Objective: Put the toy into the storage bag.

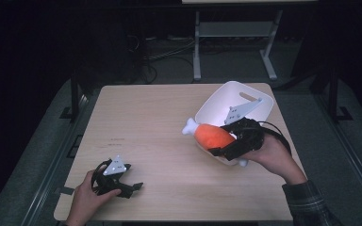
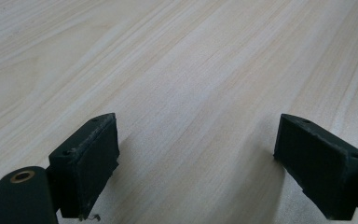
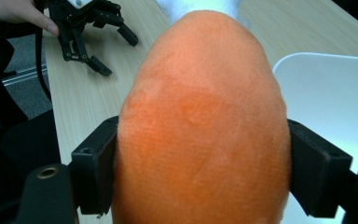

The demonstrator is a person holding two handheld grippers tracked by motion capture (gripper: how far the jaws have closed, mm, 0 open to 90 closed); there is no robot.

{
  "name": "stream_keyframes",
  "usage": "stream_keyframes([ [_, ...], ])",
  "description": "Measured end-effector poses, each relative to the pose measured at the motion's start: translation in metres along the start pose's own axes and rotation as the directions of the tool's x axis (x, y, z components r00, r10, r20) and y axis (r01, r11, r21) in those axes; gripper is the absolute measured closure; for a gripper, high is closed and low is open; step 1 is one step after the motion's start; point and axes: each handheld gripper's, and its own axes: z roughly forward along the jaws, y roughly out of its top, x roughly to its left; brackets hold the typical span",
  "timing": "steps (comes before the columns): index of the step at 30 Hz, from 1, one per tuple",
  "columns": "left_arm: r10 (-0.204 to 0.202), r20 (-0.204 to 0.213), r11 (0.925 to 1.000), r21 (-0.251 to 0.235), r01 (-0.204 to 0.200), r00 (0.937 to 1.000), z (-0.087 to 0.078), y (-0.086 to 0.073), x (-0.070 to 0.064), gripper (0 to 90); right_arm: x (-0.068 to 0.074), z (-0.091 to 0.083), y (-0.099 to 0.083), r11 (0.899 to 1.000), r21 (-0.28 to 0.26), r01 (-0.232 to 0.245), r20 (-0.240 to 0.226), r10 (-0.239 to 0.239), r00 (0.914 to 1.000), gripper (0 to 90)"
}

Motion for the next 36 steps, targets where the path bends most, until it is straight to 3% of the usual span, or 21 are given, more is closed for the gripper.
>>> stream_keyframes([
  [16,0.000,0.000,1.0000,-0.001,0.000,1.0000,0.000,0.000,0.000,12.9,-0.031,-0.018,0.005,1.000,0.012,-0.001,0.037,0.000,0.9993,21.3],
  [29,-0.001,0.000,1.0000,-0.001,0.001,1.0000,0.000,0.000,0.000,12.9,-0.059,-0.028,0.005,1.000,0.008,0.006,0.032,-0.006,0.9995,21.3],
  [36,-0.001,0.000,1.0000,-0.003,0.001,1.0000,0.000,0.000,0.000,12.8,-0.077,-0.029,0.008,0.999,0.024,0.033,0.013,-0.034,0.9994,21.2],
])
